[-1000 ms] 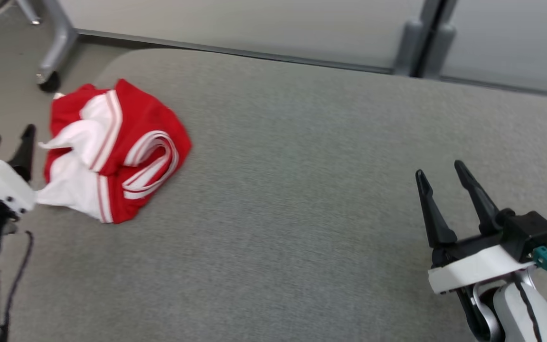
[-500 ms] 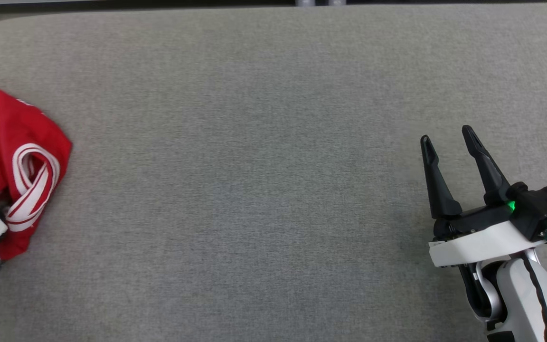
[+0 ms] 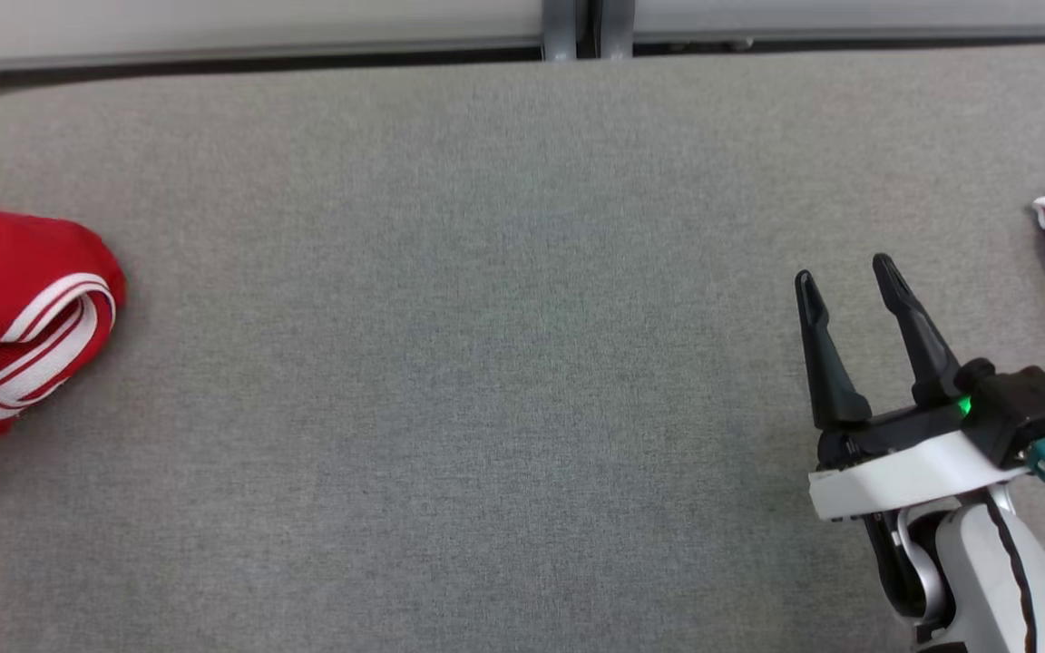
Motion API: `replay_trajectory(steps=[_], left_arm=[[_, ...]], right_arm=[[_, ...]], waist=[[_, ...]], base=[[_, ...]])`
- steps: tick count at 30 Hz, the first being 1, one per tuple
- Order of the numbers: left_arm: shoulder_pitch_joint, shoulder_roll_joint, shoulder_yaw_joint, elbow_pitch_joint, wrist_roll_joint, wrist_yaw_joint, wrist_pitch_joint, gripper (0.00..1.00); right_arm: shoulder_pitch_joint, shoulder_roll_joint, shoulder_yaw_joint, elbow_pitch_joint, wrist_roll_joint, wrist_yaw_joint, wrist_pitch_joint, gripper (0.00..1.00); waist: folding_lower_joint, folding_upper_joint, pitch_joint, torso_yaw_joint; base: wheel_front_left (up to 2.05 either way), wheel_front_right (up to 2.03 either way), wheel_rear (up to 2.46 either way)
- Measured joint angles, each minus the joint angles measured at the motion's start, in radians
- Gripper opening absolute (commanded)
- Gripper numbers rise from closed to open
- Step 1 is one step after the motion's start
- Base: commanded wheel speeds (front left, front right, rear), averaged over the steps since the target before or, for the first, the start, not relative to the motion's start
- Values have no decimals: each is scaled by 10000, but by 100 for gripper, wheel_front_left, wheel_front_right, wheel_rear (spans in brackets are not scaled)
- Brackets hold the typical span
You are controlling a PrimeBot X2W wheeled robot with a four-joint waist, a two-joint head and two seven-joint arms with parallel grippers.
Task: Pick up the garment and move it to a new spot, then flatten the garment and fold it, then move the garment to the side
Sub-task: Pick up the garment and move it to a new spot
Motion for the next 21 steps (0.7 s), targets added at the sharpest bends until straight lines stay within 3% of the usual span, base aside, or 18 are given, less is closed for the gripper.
replay_trajectory(steps=[12, 16, 21], left_arm=[[739, 616, -1588, -4236, -1580, 0, 297, 0], [1254, 518, -1781, -5971, -1766, 27, 395, 0], [1981, -90, -2301, -7480, -1758, 403, 558, 0]], right_arm=[[902, 261, -174, 224, 151, 0, 0, 100], [1166, 222, -395, 132, 58, 0, 0, 100], [1268, 178, -454, 77, 42, 0, 0, 100]], waist=[[0, 0, -1917, -438], [0, 0, -2267, -868], [0, 0, -2457, -1342]], base=[[0, 0, 0], [0, 0, 0], [0, 0, 0]])
